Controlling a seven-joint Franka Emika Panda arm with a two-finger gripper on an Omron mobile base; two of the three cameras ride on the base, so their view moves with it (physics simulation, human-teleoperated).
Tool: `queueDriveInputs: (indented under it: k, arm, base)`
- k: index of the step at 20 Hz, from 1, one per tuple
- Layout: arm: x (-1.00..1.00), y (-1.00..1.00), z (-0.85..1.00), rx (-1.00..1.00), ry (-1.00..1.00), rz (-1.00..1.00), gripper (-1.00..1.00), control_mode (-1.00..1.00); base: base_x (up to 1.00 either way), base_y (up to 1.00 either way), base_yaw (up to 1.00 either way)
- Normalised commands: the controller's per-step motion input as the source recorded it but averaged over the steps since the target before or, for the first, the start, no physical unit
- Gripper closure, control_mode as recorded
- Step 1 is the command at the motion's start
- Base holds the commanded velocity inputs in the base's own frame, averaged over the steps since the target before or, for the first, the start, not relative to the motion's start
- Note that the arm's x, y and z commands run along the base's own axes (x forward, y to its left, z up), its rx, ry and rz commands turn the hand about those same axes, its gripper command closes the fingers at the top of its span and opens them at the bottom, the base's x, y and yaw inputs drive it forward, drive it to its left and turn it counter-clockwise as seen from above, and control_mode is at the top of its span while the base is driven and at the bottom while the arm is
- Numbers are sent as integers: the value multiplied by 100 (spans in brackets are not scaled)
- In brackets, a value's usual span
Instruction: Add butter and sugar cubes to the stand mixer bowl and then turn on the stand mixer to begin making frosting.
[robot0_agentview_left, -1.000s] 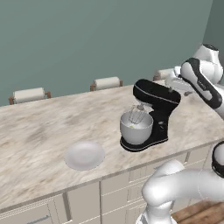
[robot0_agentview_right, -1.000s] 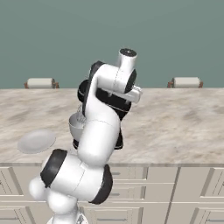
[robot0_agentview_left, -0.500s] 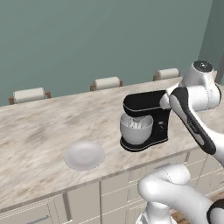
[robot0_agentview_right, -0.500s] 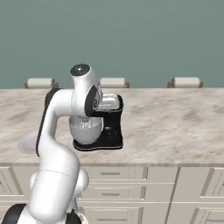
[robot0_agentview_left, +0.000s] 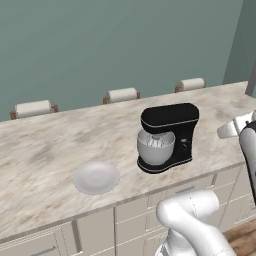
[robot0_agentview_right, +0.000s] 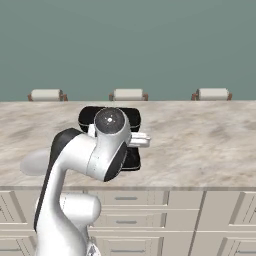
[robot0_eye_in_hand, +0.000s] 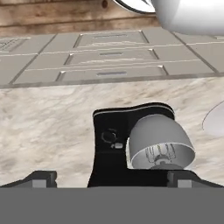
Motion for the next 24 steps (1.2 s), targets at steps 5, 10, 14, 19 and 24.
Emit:
queueDriveInputs:
  k: [5,10,14,19,24]
  arm:
    - [-20,-3,-3,23,24,5,-100,-100]
    - [7,0,-29,18,16,2,-100,-100]
    - [2,0,-43,22,3,-13,-100,-100]
    - [-7,0,-39,21,0,-37,-100,-100]
    - [-1,0,-11,26,18,-27,-100,-100]
  base:
    - [0,0,0]
    - [0,0,0]
    - [0,0,0]
    - [0,0,0]
    - [0,0,0]
